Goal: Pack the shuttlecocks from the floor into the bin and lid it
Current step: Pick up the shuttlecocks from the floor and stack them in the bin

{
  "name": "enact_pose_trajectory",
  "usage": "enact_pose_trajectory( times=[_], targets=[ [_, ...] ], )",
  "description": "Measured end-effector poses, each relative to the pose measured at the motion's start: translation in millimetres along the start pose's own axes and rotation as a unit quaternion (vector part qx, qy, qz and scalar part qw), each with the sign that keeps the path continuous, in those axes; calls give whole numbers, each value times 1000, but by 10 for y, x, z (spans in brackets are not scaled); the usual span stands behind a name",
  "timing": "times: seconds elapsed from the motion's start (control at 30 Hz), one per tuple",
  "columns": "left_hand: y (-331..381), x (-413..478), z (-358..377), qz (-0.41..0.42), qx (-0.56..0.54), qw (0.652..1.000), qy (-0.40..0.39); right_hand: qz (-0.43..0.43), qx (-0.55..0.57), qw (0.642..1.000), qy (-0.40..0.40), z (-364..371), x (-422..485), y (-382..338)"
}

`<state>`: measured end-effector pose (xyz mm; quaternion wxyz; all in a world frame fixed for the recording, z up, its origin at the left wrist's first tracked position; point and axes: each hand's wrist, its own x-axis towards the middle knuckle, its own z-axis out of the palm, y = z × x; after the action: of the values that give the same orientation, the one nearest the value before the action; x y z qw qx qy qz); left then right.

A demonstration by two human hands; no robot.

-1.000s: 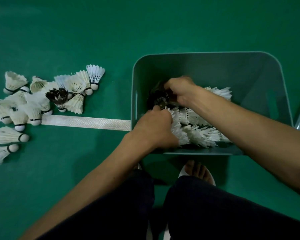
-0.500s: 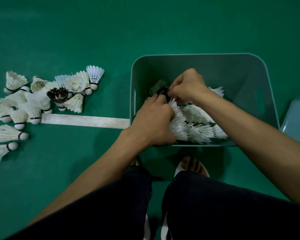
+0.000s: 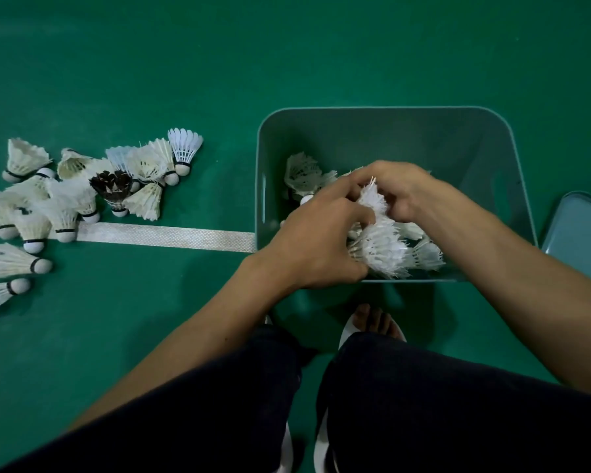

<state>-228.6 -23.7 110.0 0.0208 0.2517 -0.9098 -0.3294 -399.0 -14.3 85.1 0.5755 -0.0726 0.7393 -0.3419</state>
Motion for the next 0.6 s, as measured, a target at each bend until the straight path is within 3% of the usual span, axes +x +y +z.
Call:
enact_pose_trajectory(
  times=[0.17,0.3,0.6],
  targets=[
    [-53,-73,-126,-35,-5,999,13,-79,47,991,93,-45,118,-104],
    [-152,-141,-186,-110,54,991,-50,-145,24,979,145,187,206,-121],
    [-187,-89,-68,-139,37,986,-88,-142,-35,962,229,617,513,-126]
  ],
)
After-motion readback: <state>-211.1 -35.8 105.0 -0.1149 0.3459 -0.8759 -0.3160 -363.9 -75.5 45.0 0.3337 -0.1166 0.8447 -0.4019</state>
